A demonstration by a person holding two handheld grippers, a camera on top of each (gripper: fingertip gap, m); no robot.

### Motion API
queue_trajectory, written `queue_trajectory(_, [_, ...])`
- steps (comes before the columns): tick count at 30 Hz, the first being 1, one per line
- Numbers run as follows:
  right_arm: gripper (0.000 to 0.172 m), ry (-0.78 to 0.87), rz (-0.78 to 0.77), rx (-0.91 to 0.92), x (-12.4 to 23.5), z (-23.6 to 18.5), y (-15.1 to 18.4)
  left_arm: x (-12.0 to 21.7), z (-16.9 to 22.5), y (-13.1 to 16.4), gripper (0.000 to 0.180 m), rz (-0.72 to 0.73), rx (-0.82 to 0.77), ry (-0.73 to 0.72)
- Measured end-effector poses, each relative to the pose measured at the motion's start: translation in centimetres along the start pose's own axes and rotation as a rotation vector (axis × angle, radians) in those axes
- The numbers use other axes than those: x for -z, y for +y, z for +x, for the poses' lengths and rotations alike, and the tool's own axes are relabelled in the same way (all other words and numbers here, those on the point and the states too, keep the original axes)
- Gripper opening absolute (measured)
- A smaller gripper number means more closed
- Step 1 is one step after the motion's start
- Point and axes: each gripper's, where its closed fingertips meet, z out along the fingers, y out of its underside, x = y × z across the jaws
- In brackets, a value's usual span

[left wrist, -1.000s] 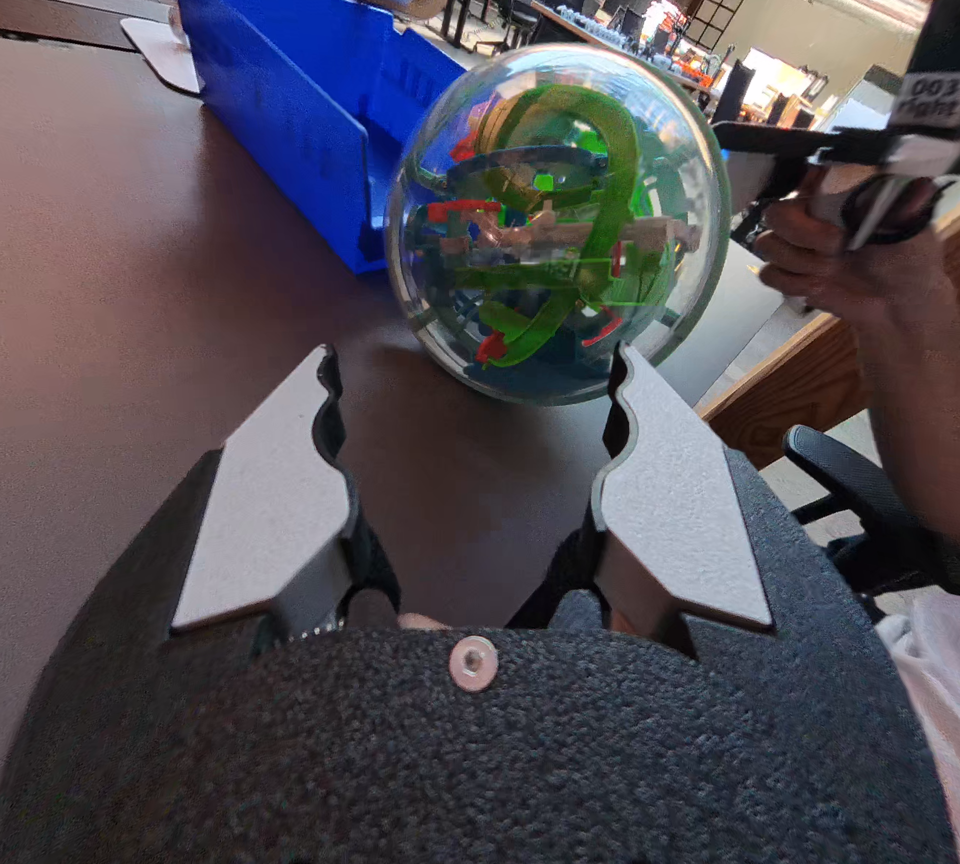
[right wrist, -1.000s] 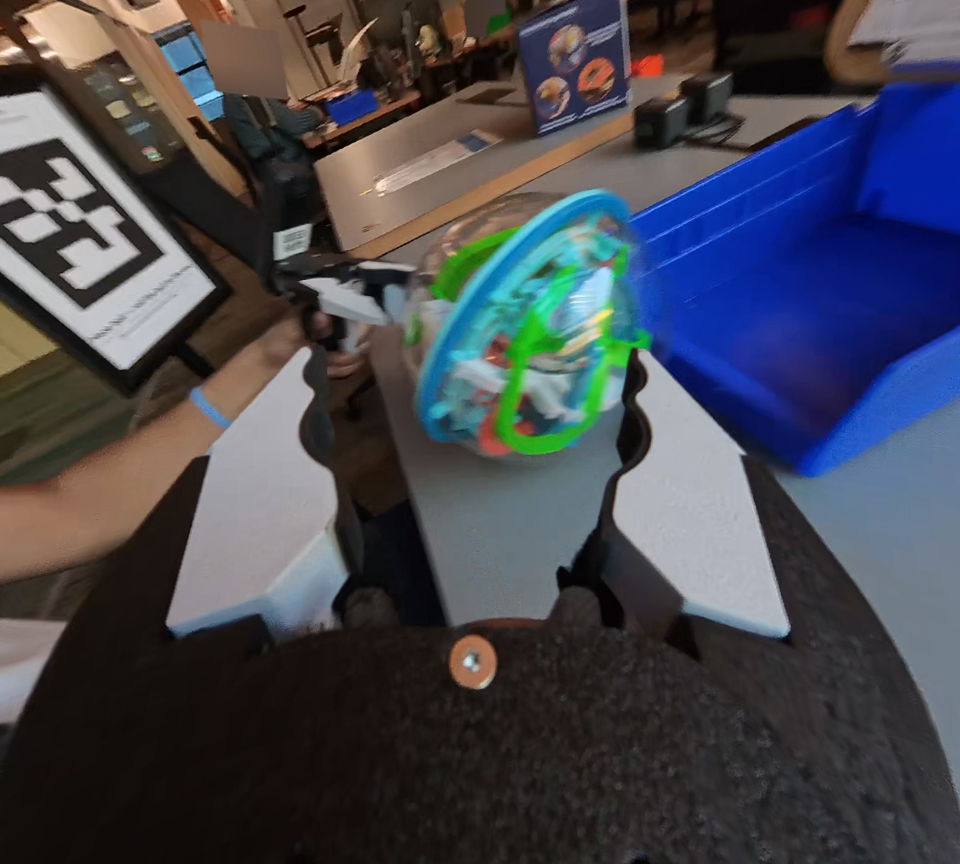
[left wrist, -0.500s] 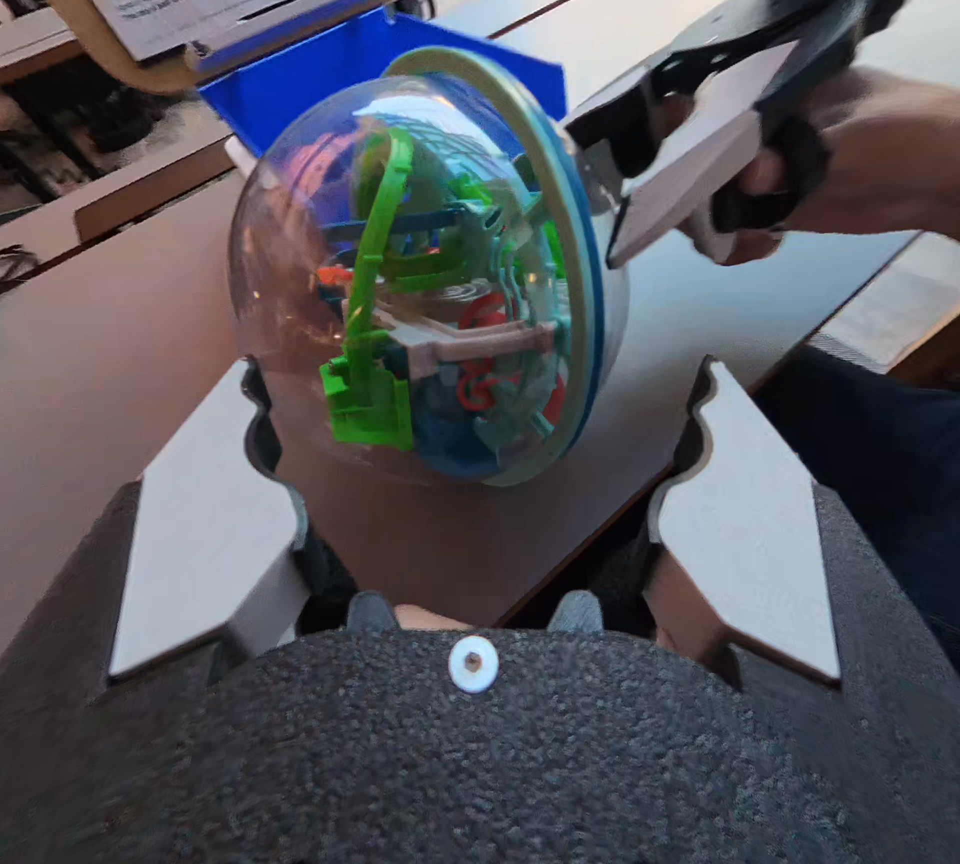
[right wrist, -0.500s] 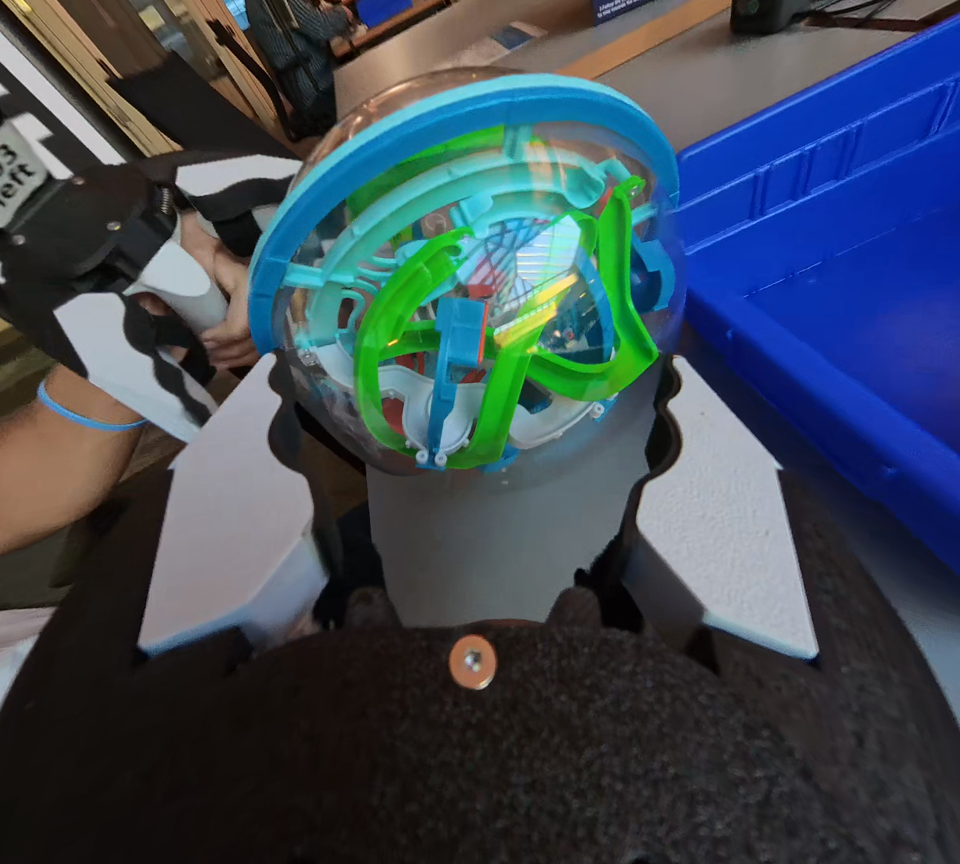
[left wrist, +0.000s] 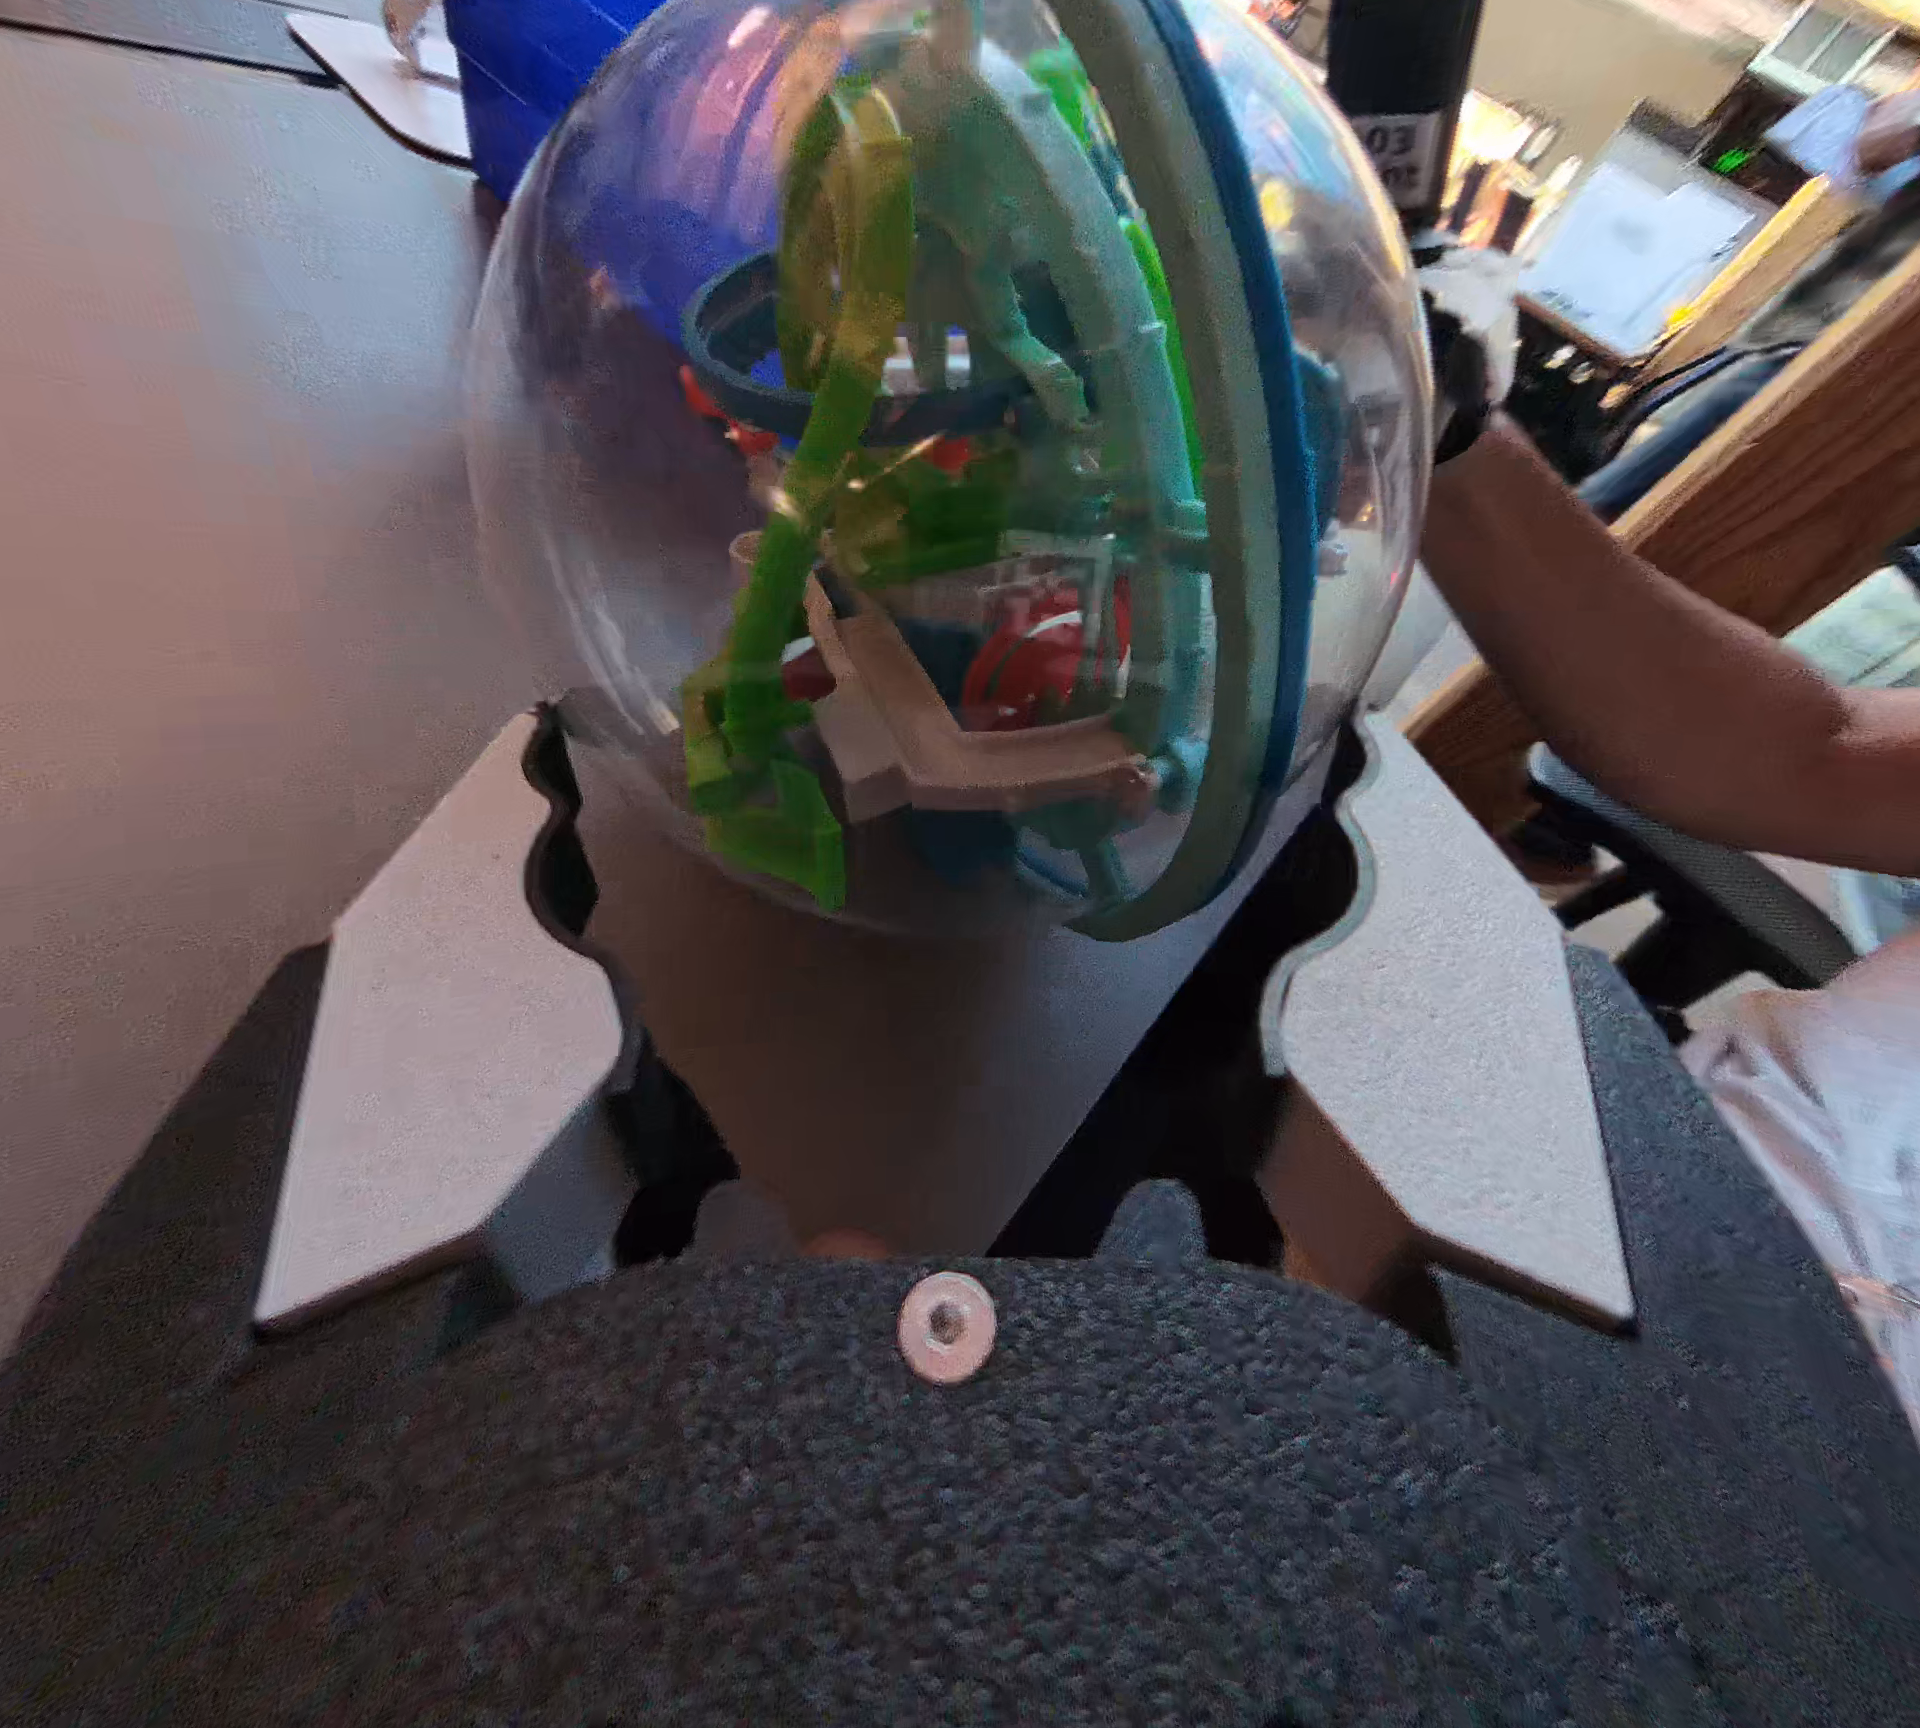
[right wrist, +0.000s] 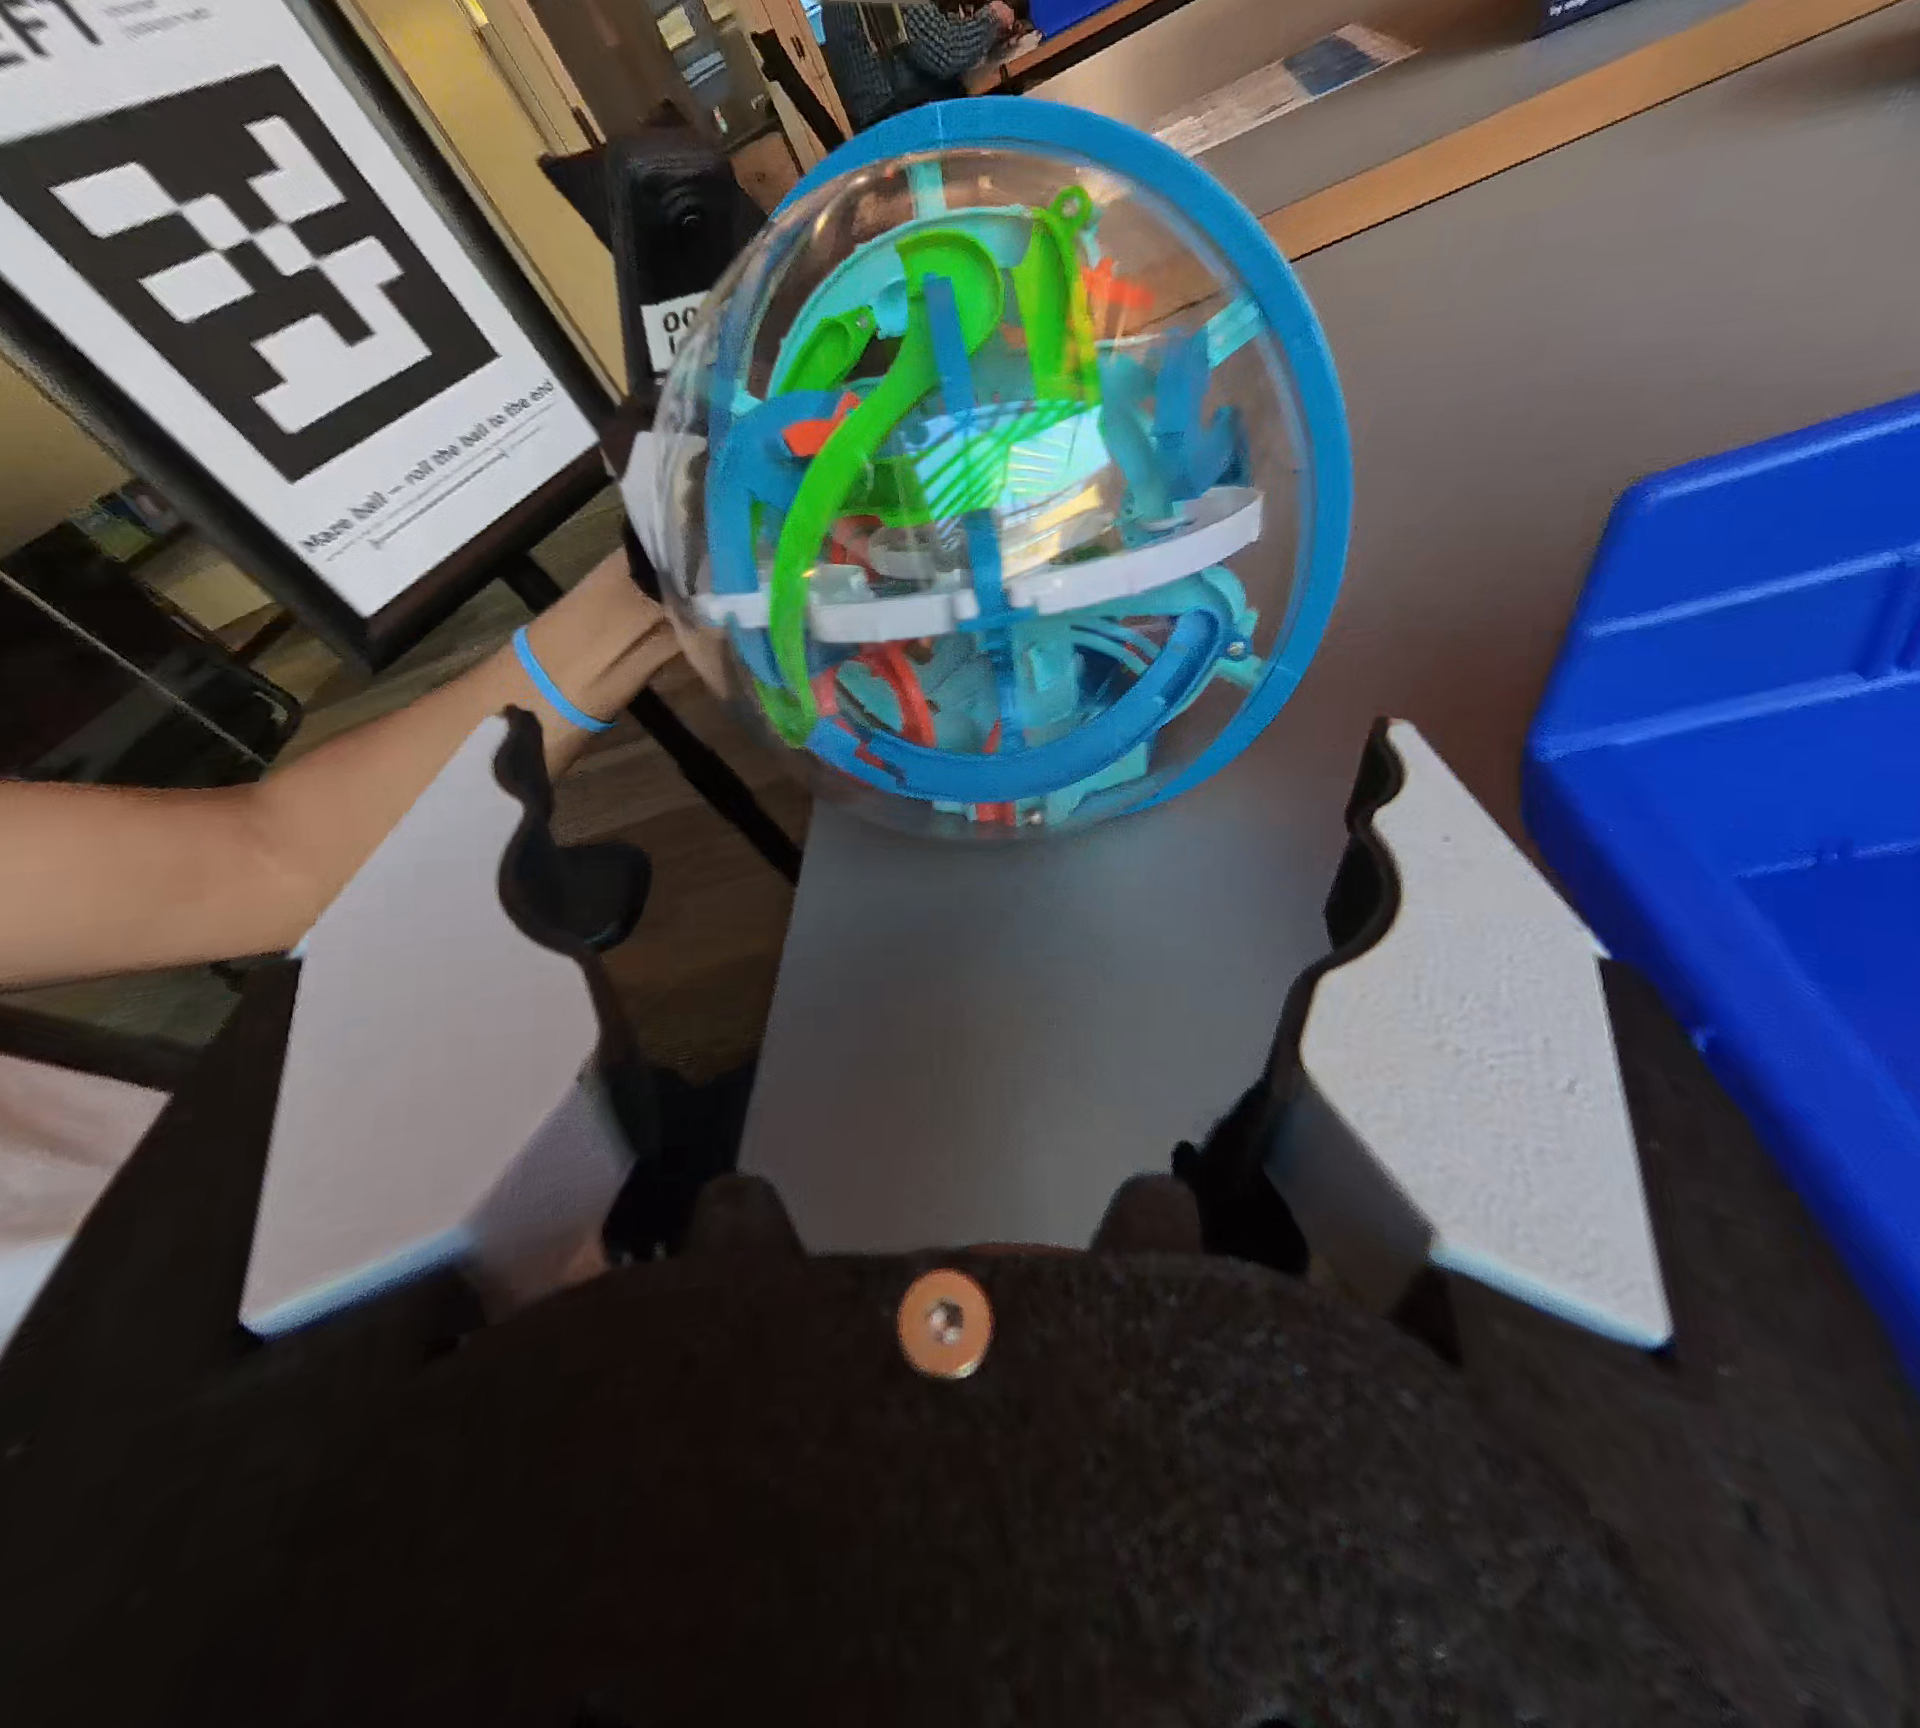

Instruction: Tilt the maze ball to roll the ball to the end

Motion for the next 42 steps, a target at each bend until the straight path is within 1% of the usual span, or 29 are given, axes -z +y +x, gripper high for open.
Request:
queue_trajectory(3, [0.152,0.026,-0.047,0.061,-3.2,1.3,-0.2,0.6,-0.8,0.1,0.137,0.012,0.056,0.105])
queue_trajectory(5, [0.152,0.021,-0.085,0.052,-5.1,2.1,-0.3,0.9,-0.9,-0.3,0.136,0.0,0.062,0.165])
queue_trajectory(8, [0.154,-0.108,-0.123,-0.038,-7.3,1.2,0.0,1.3,-1.4,-1.0,0.135,-0.02,0.1,0.232])
queue_trajectory(9, [0.155,-0.112,-0.112,-0.073,-7.7,1.5,-0.1,1.5,-2.0,-1.4,0.135,-0.002,0.121,0.223])
queue_trajectory(11, [0.154,-0.09,-0.076,-0.129,-8.2,2.4,-0.2,2.4,-3.3,-2.5,0.125,0.075,0.157,0.184])
queue_trajectory(12, [0.154,-0.092,-0.067,-0.13,-8.3,2.6,-0.1,3.0,-3.9,-2.9,0.119,0.108,0.159,0.14])
queue_trajectory(13, [0.152,-0.104,-0.075,-0.145,-8.3,2.6,0.3,3.6,-4.4,-3.0,0.118,0.118,0.15,0.088])
queue_trajectory(14, [0.148,-0.123,-0.094,-0.177,-8.5,2.5,0.8,4.2,-4.7,-2.8,0.117,0.107,0.132,0.044])
queue_trajectory(15, [0.147,-0.144,-0.11,-0.202,-8.8,2.4,1.3,4.7,-4.6,-2.6,0.11,0.09,0.107,0.017])
queue_trajectory(16, [0.148,-0.163,-0.119,-0.214,-9.2,2.2,1.7,5.0,-4.2,-2.4,0.104,0.075,0.084,0.001])
queue_trajectory(17, [0.152,-0.18,-0.107,-0.221,-9.6,2.1,1.7,5.0,-3.8,-2.3,0.104,0.061,0.074,-0.005])
queue_trajectory(19, [0.154,-0.197,-0.046,-0.228,-10.3,2.2,1.0,4.2,-2.9,-1.3,0.114,-0.009,0.087,0.014])
queue_trajectory(21, [0.154,-0.216,-0.013,-0.249,-10.9,2.2,0.5,2.4,-3.0,0.5,0.139,-0.116,0.075,-0.025])
queue_trajectory(22, [0.153,-0.212,-0.016,-0.253,-11.3,2.0,0.3,1.4,-3.2,0.9,0.157,-0.136,0.069,-0.053])
queue_trajectory(23, [0.156,-0.176,-0.015,-0.233,-11.5,2.1,0.0,0.8,-3.1,0.8,0.16,-0.123,0.079,-0.062])
queue_trajectory(25, [0.155,-0.149,-0.003,-0.242,-10.6,2.1,-1.1,0.1,-2.3,-0.2,0.159,-0.071,0.107,-0.035])
queue_trajectory(27, [0.155,-0.108,0.007,-0.238,-9.1,1.0,-2.0,-0.4,-0.4,-1.4,0.159,-0.025,0.092,0.01])
queue_trajectory(29, [0.155,-0.043,0.007,-0.21,-6.8,-1.1,-2.8,-1.1,2.5,-2.5,0.158,0.018,0.06,0.082])
queue_trajectory(31, [0.155,0.063,-0.017,-0.163,-3.7,-3.7,-3.5,-2.3,6.1,-3.2,0.158,0.053,0.02,0.188])
queue_trajectory(33, [0.156,0.198,-0.024,-0.061,-0.4,-6.7,-4.7,-3.5,9.9,-4.3,0.158,0.104,-0.065,0.303])
queue_trajectory(36, [0.155,0.362,0.065,0.136,4.1,-11.4,-7.3,-4.9,15.3,-6.6,0.158,0.177,-0.208,0.435])
queue_trajectory(39, [0.155,0.463,0.107,0.263,8.0,-15.4,-8.8,-6.1,19.8,-8.5,0.156,0.171,-0.342,0.5])
queue_trajectory(42, [0.155,0.522,0.157,0.337,11.4,-18.8,-9.8,-6.8,23.9,-10.0,0.157,0.162,-0.446,0.54])
